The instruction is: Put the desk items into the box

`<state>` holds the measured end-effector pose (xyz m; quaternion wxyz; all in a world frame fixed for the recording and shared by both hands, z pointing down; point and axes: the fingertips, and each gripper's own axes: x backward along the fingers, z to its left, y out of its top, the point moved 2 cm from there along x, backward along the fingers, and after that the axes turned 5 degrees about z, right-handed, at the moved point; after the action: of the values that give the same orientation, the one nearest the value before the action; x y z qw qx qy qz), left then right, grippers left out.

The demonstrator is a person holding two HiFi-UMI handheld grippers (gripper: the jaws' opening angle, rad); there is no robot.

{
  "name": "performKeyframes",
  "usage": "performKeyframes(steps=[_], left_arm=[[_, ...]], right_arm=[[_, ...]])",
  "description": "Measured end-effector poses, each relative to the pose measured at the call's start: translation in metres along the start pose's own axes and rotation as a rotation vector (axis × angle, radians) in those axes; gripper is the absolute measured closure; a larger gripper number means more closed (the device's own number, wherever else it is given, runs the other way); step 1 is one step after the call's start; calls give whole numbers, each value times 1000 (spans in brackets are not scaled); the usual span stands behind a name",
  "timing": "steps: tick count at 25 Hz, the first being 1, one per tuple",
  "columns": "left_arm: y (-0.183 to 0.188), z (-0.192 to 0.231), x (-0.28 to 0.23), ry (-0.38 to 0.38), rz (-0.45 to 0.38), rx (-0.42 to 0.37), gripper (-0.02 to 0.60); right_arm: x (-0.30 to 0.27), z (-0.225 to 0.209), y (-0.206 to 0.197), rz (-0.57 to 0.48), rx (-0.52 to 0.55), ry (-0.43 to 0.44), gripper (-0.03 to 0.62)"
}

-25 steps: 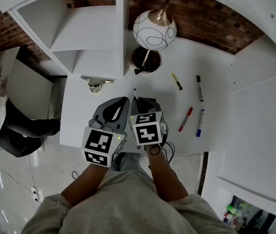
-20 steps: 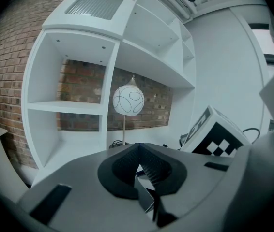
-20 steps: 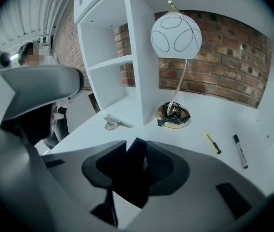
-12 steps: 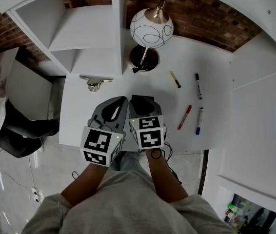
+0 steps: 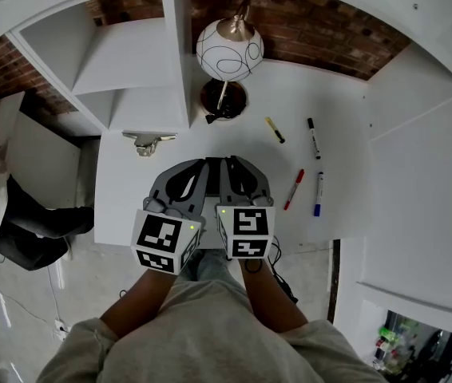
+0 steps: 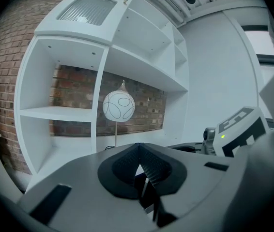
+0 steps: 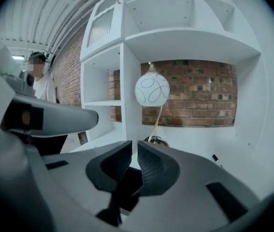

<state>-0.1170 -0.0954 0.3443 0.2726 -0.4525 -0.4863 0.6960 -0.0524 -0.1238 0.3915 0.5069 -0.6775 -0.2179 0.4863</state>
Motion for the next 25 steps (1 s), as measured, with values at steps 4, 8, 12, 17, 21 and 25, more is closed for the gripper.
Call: performKeyframes(steps=[4,8,12,17,21,25], left_arm=[[11,-12,0,-28,-24,-21,574],[22,-24,-1,-54,-45,-42,574],[33,-34,-2,-80,-62,-65,574],[46,-49,-3,-113,-83,-95,574],[56,-58,-5,-136,-100,-115,574],[62,-73,-11,-170,-107,-131,574]], right_arm=[[19,-10,17,-60,-13,-43,566],[36,-19,32,-108,-21,-73,576],[51,-26,43,-143,-26,-95,577],[68,-36,55,-170,-30,-124,577],[80,-45,64,-186,-28,-154,577],[93,-59,67,-194,-32,-191,577]])
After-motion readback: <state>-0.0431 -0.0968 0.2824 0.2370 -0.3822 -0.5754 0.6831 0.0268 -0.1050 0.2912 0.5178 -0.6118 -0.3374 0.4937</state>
